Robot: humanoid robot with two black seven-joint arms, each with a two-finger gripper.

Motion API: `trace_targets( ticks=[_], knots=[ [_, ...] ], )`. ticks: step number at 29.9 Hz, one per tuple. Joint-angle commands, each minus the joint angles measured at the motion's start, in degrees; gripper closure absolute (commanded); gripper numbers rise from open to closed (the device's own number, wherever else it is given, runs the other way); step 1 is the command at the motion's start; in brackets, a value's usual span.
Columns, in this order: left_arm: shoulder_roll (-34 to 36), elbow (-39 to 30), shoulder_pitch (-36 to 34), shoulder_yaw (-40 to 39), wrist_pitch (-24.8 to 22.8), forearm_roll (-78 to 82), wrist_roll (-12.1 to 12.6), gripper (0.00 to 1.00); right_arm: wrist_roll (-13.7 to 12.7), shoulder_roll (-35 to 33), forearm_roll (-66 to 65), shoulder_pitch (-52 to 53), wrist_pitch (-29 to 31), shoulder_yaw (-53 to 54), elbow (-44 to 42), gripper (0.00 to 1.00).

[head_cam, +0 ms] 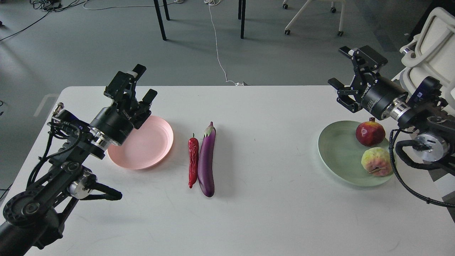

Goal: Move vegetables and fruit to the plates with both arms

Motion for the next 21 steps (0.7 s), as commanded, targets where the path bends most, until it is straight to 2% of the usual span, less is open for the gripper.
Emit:
trace_targets(
  ticks=[1,5,7,8,12,14,17,21],
  knots=[
    [0.8,-3.8,-1.6,6.6,0.0,19.6,0.3,0.02,0.0,1.7,4.4,-6.6,8.3,7.9,-5.8,0.03],
    [2.5,-4.9,-6.1,13.9,-0.8,50.1,0.5,0.02,0.0,1.2,4.4,-10.7,12.3,11.2,-6.7,0.03],
    [2.3,-4.9,-9.3,15.1,-3.0,58.7,1.7,0.02,0.0,0.7,4.5,-11.5,12.4,12.0,-6.6,0.03],
    [2.3,-4.9,-11.0,15.7,-4.9,60.1,3.0,0.02,0.0,0.4,4.5,-11.7,12.4,12.2,-6.7,0.03],
    [1.8,-4.5,-19.5,20.3,-16.9,59.6,13.5,0.02,0.0,-1.2,4.6,-12.3,12.4,12.5,-6.2,0.03],
    [1.5,-3.8,-22.9,23.0,-17.6,59.2,17.0,0.02,0.0,-1.3,4.6,-12.6,12.4,12.5,-6.2,0.03],
    [-1.9,-1.2,-26.4,26.6,-17.6,58.0,20.6,0.02,0.0,-1.5,4.6,-12.9,12.4,12.5,-6.2,0.03],
    [-4.2,2.1,-27.2,29.1,-17.6,55.5,25.2,0.02,0.0,-1.7,4.6,-12.9,12.5,12.5,-6.2,0.03]
  ],
)
